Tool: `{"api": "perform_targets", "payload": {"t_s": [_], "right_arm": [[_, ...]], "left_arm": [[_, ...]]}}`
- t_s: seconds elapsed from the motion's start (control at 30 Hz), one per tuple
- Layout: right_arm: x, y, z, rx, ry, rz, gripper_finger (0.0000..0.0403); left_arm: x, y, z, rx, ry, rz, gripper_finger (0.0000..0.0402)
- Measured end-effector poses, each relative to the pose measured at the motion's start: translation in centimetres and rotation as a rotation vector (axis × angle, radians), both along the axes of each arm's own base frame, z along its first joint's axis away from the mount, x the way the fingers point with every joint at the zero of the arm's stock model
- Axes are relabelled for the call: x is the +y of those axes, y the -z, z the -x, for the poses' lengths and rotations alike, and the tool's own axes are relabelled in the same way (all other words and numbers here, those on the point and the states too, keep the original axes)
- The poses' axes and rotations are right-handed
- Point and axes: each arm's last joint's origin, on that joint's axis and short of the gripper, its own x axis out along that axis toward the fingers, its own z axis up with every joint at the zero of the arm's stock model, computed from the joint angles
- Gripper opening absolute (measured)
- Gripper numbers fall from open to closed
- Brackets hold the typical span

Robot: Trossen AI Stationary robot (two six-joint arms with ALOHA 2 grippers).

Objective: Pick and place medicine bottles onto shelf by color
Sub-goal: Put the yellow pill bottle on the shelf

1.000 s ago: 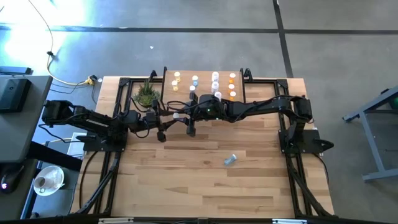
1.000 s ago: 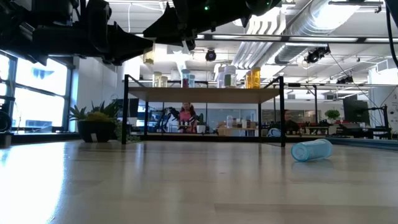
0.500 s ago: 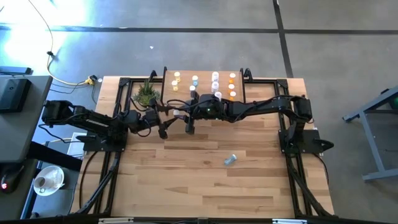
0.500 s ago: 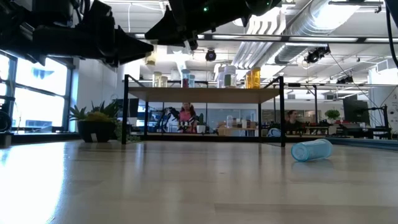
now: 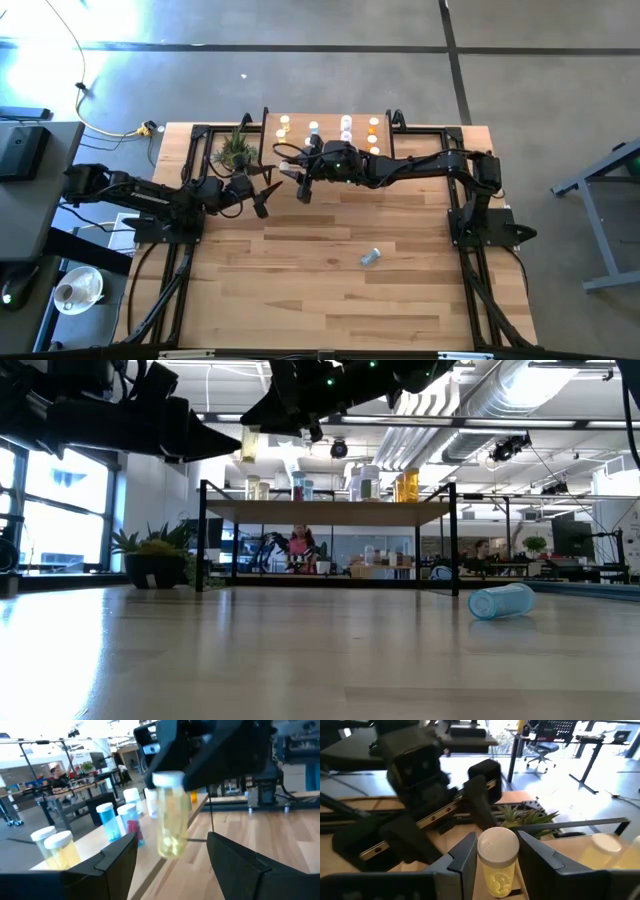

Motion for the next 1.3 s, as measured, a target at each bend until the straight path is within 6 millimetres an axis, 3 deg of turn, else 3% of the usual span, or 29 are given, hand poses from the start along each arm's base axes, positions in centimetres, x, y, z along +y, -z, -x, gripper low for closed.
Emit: {"api": "perform_targets", "payload": {"t_s": [0.43,0.6,0.73,0.83,1.0,1.3], "right_arm": [[-2.0,-1.5,0.1,-0.15,0.049,0.043,0.0116],[-3.8,-3.1,0.4,-0.236,0.092,0.061,0.0116],[-5.3,-5.5,0.3,-0.2,0.116,0.056,0.0116],[-6.0,-6.1,0.4,-0.147,0.134,0.032,0.0116],[-6.1,-4.9,0.5,-0.111,0.1,-0.032,0.0116],[-6.0,-1.2,-1.2,-0.036,0.089,-0.095,0.0116]], "left_arm": [[-0.4,0.1,1.7,0.095,0.011,0.099,0.0229],[-0.6,0.3,2.0,0.101,0.087,0.168,0.0229],[-0.8,0.6,2.0,0.124,0.147,0.211,0.0229],[-0.8,0.9,2.0,0.15,0.149,0.223,0.0229],[-0.8,1.0,2.0,0.146,0.147,0.242,0.0229],[-0.8,1.0,2.0,0.145,0.146,0.243,0.0229]]}}
